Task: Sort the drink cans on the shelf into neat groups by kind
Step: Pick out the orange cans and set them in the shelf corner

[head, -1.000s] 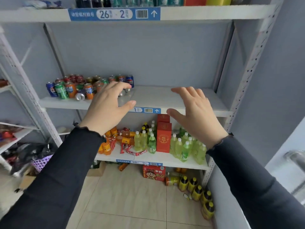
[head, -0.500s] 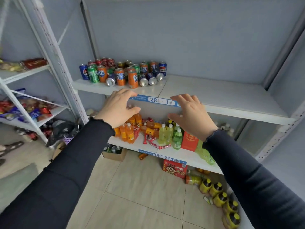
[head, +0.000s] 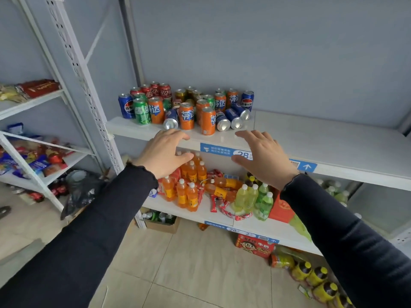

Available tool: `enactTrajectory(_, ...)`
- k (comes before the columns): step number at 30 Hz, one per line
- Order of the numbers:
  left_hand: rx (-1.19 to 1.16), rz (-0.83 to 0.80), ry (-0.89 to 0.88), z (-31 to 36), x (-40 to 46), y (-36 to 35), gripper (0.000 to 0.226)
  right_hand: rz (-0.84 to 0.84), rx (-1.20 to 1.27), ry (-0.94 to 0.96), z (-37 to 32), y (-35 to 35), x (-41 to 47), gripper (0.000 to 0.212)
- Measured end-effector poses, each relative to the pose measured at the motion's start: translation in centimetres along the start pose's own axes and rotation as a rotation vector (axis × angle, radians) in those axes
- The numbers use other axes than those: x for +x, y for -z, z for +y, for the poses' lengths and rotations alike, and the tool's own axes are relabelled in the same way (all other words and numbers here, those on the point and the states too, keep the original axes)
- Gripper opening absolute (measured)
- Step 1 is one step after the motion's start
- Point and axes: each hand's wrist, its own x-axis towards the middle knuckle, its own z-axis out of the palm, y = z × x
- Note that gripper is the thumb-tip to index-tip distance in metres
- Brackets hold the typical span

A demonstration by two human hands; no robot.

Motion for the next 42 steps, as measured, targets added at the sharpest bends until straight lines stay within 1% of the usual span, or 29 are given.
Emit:
enactTrajectory(6, 0.025, 0.011, -0.030, -5.4, 6.1, 0.0, 0.052, 0.018, -0.004, 0.036, -1.0, -2.3, 8.2, 0.059)
enactTrajectory(12, 0.070, 0.015, -0.024, -11.0, 14.6, 0.6, 0.052, 0.055, 0.032, 0.071, -0.6, -4.5, 17.9, 0.054)
enactTrajectory(18, 0.148, -0.017, -0.018, -16.7, 23.4, 1.7, 0.050, 0.008, 0.072, 0.098, -0.4, -6.6, 28.1, 0.054)
enactTrajectory(25, 0.190, -0.078, -0.047, -23.3, 31.3, 2.2, 0.042, -0.045, 0.086, 0.146, -1.7, -9.2, 36.5, 0.049)
enactTrajectory(31, 0.221, -0.231, -0.090, -28.7, 37.8, 2.6, 0.046, -0.165, 0.080, 0.107, -4.3, -10.9, 43.1, 0.051)
enactTrajectory(34, 0.255, -0.312, -0.115, -31.2, 40.6, 2.8, 0.048, -0.254, 0.079, 0.036, -5.4, -12.5, 46.7, 0.054)
enactTrajectory(38, 0.309, -0.414, -0.173, -33.7, 43.9, 2.3, 0.054, -0.384, 0.006, -0.066, -6.6, -14.9, 50.9, 0.063)
enactTrajectory(42, 0.376, -0.475, -0.238, -35.8, 47.2, 0.8, 0.060, -0.435, -0.090, -0.128, -7.2, -17.2, 53.9, 0.068)
